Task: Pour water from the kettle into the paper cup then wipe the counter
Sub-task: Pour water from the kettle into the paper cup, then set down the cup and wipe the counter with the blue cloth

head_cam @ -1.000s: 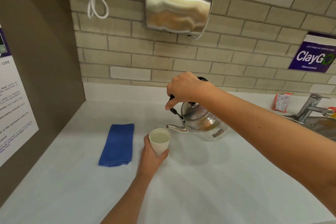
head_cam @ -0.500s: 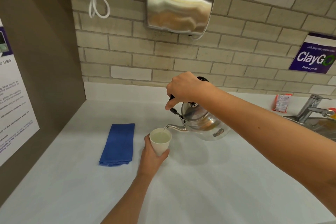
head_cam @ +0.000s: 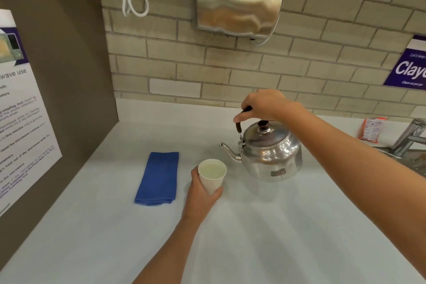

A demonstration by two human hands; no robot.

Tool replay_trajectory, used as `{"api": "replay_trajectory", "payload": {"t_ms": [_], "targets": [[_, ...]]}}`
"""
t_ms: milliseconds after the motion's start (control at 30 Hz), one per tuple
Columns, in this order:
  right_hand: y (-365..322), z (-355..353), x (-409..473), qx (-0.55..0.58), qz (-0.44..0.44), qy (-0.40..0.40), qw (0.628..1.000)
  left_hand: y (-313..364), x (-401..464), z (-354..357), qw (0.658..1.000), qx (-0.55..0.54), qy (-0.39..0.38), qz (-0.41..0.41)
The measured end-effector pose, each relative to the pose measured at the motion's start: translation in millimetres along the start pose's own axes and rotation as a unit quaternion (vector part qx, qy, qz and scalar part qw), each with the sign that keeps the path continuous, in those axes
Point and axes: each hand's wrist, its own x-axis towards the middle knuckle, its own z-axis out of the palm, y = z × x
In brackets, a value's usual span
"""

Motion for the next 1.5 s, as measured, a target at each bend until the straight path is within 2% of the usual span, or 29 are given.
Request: {"api": "replay_trajectory", "payload": {"t_ms": [200, 333, 533, 900, 1233, 1367, 1467, 1500], "targets": [[12, 34, 32, 0.134, 0.075, 0.021, 0.988, -2, 2, 1, 1.0, 0.003, -0.014, -0.018], [3, 52, 57, 0.208, 0.092, 0.025, 0.974, -4, 2, 2, 1.0, 0.004, -0.015, -0.025], [-12, 77, 87, 0.254, 0.078, 0.045, 0.963, -7, 3, 3, 1.0, 0.008, -0.012, -0.027], [-23, 94, 113, 0.288, 0.072, 0.042, 0.954, -7, 3, 2, 0.999, 0.017, -0.014, -0.026], [-29, 99, 109, 0.263, 0.06, 0.046, 0.962, -6, 4, 3, 0.999, 0.018, -0.004, -0.027], [-23, 84, 90, 0.269, 0.075, 0.06, 0.958, 7, -2, 0, 0.999, 0.023, -0.023, -0.01], [-28, 86, 80, 0.268, 0.09, 0.025, 0.959, 9, -13, -4, 1.0, 0.01, -0.019, -0.012], [-35, 95, 56, 0.269, 0.12, 0.012, 0.956, 3, -32, -11, 0.997, 0.027, -0.064, -0.018]]}}
